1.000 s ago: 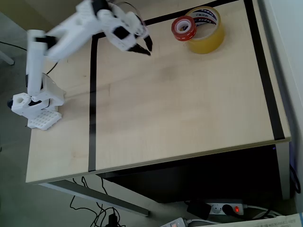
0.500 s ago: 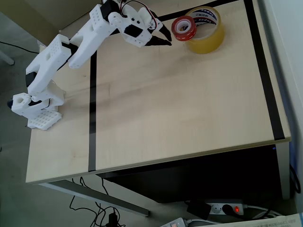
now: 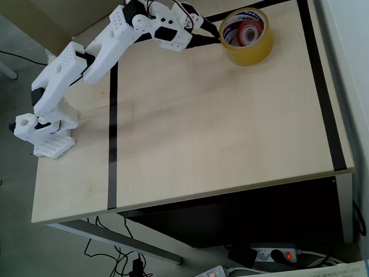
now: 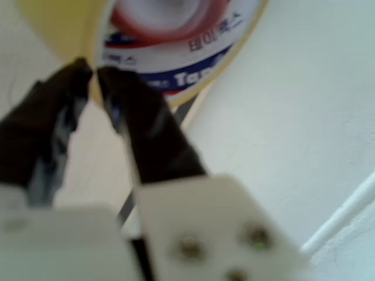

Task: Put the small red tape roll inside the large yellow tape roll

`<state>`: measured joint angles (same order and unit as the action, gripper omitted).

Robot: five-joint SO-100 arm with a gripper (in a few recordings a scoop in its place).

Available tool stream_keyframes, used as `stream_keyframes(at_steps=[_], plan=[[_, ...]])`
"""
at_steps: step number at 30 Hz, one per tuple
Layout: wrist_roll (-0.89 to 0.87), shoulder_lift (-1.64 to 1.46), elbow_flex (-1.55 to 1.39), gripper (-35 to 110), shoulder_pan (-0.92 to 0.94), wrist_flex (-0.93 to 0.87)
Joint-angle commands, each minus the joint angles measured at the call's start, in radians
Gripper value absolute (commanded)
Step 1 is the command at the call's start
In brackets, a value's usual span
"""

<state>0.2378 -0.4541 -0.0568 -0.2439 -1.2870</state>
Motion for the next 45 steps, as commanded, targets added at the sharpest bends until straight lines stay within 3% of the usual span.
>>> stream_keyframes(at_steps=[1,4,9,12,17,23,31,37,42,45], plan=[[0.008,-0.06,0.055,0,-0.009,0.026],[0.014,-0.06,0.103,0,-0.009,-0.071],[0.052,-0.094,0.295,0,0.046,-0.512],[0.052,-0.393,-0.135,0,0.126,-0.522],[0.044,-0.865,-0.474,0,0.176,-0.522],[0.005,-1.552,-1.203,0,0.04,-0.328],[-0.164,-2.276,-2.279,0,0.16,0.089],[-0.242,-2.589,-2.697,0,0.232,0.183],[-0.273,-2.876,-2.925,0,0.218,0.101],[-0.302,-2.881,-2.979,0,0.213,0.089]])
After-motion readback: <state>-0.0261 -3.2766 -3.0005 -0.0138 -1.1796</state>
